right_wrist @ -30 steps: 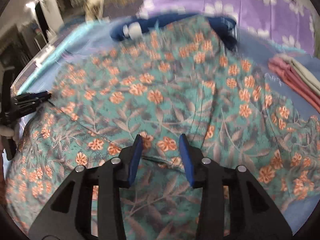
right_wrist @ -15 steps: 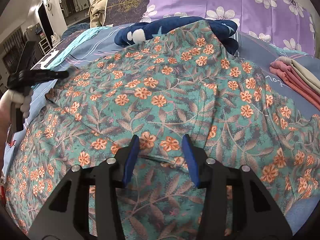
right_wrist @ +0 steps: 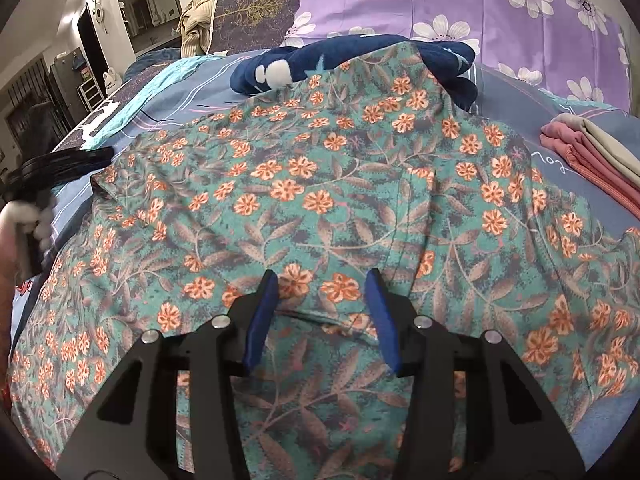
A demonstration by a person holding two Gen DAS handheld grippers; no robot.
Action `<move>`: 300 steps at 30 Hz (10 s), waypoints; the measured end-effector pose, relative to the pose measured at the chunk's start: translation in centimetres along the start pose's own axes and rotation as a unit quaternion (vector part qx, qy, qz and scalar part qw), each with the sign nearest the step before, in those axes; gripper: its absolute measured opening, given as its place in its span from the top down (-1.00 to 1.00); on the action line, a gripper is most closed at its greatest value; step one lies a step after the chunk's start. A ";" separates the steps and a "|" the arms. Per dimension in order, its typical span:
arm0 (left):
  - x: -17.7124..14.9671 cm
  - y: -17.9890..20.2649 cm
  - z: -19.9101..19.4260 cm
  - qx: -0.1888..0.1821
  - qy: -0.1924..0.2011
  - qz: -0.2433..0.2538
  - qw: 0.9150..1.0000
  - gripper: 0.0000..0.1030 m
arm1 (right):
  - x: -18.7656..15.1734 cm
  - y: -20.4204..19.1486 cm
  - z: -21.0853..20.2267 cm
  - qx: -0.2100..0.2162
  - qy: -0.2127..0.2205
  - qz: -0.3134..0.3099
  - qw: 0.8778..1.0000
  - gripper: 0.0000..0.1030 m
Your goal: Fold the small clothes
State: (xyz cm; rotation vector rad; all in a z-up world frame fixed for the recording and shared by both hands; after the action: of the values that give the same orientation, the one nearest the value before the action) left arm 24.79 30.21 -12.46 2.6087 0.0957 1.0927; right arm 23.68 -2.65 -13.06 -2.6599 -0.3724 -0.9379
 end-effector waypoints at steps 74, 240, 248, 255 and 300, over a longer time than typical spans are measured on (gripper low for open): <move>3.5 -1.1 7.4 -0.035 -0.051 -0.036 0.997 0.53 | 5.8 6.6 3.5 0.054 0.002 0.177 0.983 0.54; 2.7 9.0 -2.1 0.098 0.020 0.113 0.989 0.31 | -1.9 10.7 -1.9 0.046 -0.005 0.232 0.972 0.92; -5.0 14.3 5.0 0.044 -0.064 0.195 0.978 -0.11 | -1.6 10.1 -2.4 0.031 0.005 0.226 0.974 0.90; -4.6 14.1 4.6 0.034 -0.061 0.186 0.980 -0.15 | -1.8 9.9 -2.1 0.006 0.009 0.196 0.980 0.90; -23.1 7.9 -16.6 -0.163 -0.081 0.100 0.978 -0.16 | -25.9 6.2 -22.4 0.156 -0.047 0.265 0.950 0.25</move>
State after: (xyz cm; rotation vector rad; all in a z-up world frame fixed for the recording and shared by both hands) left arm -3.73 22.88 -14.85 2.4311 -0.3586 0.8664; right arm -6.42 -20.05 -14.17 -2.3286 0.1648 -0.5322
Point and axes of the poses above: each gripper's, at about its wrist camera, not at the fingertips, and z roughly the way its jaws point, y to its right, x to its top, the point moved 6 cm from there along z, roughly the way its jaws point, and after that the axes turned 5 degrees about z, right-handed, at the moved point
